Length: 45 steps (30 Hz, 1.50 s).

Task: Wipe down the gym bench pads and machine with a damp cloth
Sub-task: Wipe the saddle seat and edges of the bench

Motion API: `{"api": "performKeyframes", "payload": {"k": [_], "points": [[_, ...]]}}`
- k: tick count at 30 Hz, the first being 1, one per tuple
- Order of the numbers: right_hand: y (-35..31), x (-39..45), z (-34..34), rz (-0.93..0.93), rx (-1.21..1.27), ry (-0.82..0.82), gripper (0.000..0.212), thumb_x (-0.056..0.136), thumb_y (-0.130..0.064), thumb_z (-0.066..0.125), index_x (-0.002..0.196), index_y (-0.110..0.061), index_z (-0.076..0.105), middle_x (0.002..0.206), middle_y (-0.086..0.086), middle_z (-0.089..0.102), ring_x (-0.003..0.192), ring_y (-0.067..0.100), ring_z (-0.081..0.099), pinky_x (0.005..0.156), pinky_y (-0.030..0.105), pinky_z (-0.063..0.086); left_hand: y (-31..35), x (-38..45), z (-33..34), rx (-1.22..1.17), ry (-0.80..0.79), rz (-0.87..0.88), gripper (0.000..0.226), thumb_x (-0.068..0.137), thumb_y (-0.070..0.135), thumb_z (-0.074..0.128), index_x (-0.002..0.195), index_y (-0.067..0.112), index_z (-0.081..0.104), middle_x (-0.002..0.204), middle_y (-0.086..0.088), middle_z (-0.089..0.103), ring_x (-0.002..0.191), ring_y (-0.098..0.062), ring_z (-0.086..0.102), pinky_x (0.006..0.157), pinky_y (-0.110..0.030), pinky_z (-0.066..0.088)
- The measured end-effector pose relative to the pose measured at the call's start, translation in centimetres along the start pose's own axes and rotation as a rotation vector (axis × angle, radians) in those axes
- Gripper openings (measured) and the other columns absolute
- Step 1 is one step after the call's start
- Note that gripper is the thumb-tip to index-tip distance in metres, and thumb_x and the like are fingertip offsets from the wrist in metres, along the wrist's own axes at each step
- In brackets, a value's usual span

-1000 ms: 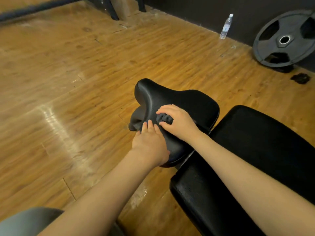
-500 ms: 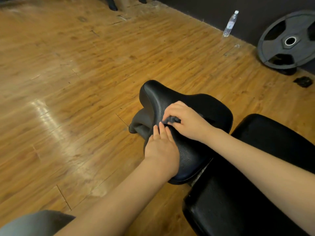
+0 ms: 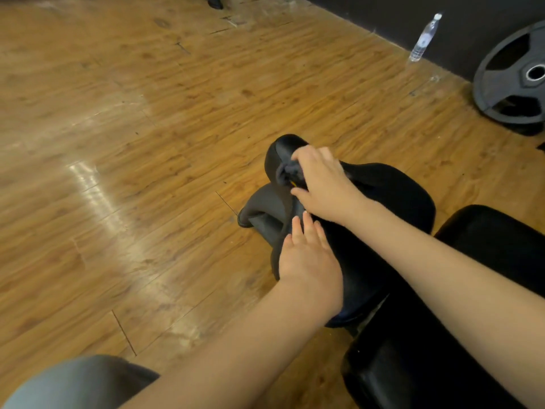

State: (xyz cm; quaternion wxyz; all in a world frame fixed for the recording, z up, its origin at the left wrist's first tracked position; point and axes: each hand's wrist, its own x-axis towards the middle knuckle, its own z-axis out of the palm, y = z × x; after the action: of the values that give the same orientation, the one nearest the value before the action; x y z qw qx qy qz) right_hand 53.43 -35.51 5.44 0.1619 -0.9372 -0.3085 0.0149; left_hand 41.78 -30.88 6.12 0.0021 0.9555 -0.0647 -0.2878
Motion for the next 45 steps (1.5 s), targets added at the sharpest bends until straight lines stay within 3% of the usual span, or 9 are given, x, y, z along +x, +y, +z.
{"api": "performKeyframes", "payload": {"k": [6,11,16,21,27,34,38,42,45], "points": [[0.6,-0.5,-0.5,-0.242,0.001,-0.258,0.018,0.084,-0.013,0.063,0.102,-0.014,0.062,0.105,-0.007,0.042,0.101,0.012,0.04,0.09,0.032,0.041,0.6,0.3,-0.3,0.007,-0.039,-0.026,0.095,0.094,0.033,0.049,0.14,-0.011,-0.021,0.15,-0.03,-0.024,0.141,-0.044,-0.016,0.117,-0.046,0.008],[-0.8,6.8,0.8,-0.369,-0.42,-0.218,0.016,0.088,-0.016,0.06,0.103,-0.012,0.06,0.117,0.006,0.045,0.107,0.027,0.039,0.084,0.038,0.035,0.1,0.3,-0.2,-0.032,-0.034,-0.001,0.098,0.094,0.036,0.052,0.142,-0.007,-0.021,0.149,-0.026,-0.029,0.142,-0.039,-0.018,0.117,-0.043,0.005],[-1.6,8.2,0.4,-0.158,-0.246,-0.144,0.03,0.088,-0.02,0.063,0.117,-0.017,0.058,0.117,0.005,0.055,0.112,0.026,0.045,0.09,0.037,0.036,-0.9,-0.1,0.2,-0.139,0.014,-0.004,0.112,0.087,0.044,0.062,0.143,-0.003,-0.022,0.151,-0.02,-0.03,0.142,-0.033,-0.021,0.117,-0.042,0.002],[-1.7,2.9,0.7,-0.369,-0.375,-0.394,0.036,0.086,-0.007,0.052,0.111,-0.028,0.065,0.111,0.002,0.056,0.092,0.019,0.048,0.081,0.027,0.037,-1.0,-0.1,0.2,-0.198,0.03,-0.032,0.116,0.085,0.05,0.062,0.142,-0.005,-0.023,0.152,-0.021,-0.026,0.143,-0.033,-0.018,0.117,-0.041,0.003],[-1.2,7.2,1.2,-0.494,-0.477,-0.324,0.028,0.083,0.0,0.053,0.099,-0.019,0.065,0.103,-0.003,0.063,0.102,0.02,0.046,0.08,0.03,0.033,-0.8,0.3,0.3,-0.23,0.042,-0.035,0.112,0.087,0.038,0.065,0.142,-0.005,-0.023,0.151,-0.023,-0.027,0.144,-0.033,-0.015,0.117,-0.04,0.007],[-0.9,10.8,1.6,0.124,0.228,-0.025,0.031,0.089,-0.012,0.061,0.12,-0.015,0.06,0.125,0.006,0.059,0.117,0.025,0.052,0.093,0.034,0.045,-0.5,0.8,0.1,-0.258,0.043,-0.042,0.097,0.094,0.028,0.057,0.143,-0.006,-0.02,0.151,-0.025,-0.025,0.144,-0.035,-0.013,0.117,-0.041,0.008],[0.8,11.9,0.2,0.169,0.45,-0.03,0.049,0.088,-0.006,0.063,0.134,-0.019,0.051,0.141,0.005,0.046,0.129,0.022,0.043,0.099,0.025,0.036,-0.4,0.7,0.2,-0.262,0.054,-0.053,0.097,0.094,0.028,0.057,0.143,-0.006,-0.02,0.152,-0.024,-0.024,0.144,-0.035,-0.012,0.117,-0.041,0.009],[1.0,11.0,-0.5,0.019,0.302,-0.13,0.03,0.084,-0.02,0.069,0.113,-0.012,0.066,0.121,0.008,0.058,0.118,0.024,0.051,0.098,0.027,0.036,-0.3,0.6,0.2,-0.258,0.058,-0.056,0.097,0.094,0.028,0.057,0.142,-0.007,-0.02,0.152,-0.025,-0.024,0.144,-0.036,-0.012,0.117,-0.04,0.01],[-0.5,10.0,-0.4,-0.166,-0.169,-0.257,0.026,0.081,-0.034,0.069,0.106,-0.025,0.067,0.119,-0.004,0.057,0.114,0.023,0.045,0.098,0.038,0.036,-0.1,0.6,0.1,-0.257,0.052,-0.069,0.095,0.094,0.026,0.055,0.142,-0.007,-0.019,0.151,-0.026,-0.024,0.144,-0.037,-0.012,0.117,-0.041,0.01]]}}
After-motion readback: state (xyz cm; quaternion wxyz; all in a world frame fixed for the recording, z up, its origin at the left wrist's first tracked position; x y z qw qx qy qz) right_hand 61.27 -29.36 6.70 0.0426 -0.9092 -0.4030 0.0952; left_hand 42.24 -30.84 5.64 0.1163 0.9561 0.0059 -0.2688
